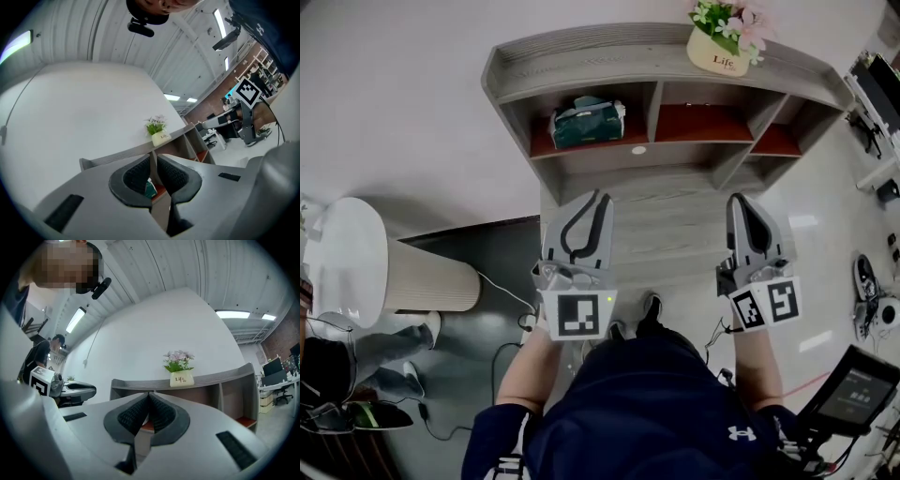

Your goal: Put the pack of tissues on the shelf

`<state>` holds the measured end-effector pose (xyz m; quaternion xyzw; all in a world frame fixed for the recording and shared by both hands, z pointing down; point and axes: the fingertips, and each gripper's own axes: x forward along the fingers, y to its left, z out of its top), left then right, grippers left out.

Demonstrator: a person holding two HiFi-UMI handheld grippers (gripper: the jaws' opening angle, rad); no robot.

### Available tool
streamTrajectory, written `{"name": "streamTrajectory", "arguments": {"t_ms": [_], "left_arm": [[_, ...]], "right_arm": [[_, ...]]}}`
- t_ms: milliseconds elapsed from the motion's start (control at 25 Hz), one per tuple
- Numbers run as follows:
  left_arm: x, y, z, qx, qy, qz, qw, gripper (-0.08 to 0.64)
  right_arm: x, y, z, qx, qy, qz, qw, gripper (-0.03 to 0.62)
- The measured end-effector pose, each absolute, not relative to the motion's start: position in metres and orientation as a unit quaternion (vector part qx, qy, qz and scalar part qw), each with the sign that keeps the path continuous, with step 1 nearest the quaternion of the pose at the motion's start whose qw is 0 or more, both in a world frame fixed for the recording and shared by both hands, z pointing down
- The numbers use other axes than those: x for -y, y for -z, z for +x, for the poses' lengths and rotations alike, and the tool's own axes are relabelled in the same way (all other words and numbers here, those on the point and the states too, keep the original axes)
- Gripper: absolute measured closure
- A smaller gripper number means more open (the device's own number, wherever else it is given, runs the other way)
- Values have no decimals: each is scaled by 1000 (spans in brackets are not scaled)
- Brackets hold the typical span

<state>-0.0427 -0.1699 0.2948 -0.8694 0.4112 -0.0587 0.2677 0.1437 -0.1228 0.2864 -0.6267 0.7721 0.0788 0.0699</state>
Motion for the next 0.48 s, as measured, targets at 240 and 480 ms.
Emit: {"name": "streamTrajectory", "arguments": {"t_ms": [240, 480], "left_arm": [[167, -298, -39, -408, 50, -875, 256, 503], [177, -304, -40, -405, 58, -879, 244, 503]], "right_arm": [[120, -287, 147, -773, -83, -625, 72, 583], [129, -295, 151, -774, -72, -626, 67, 583]]}}
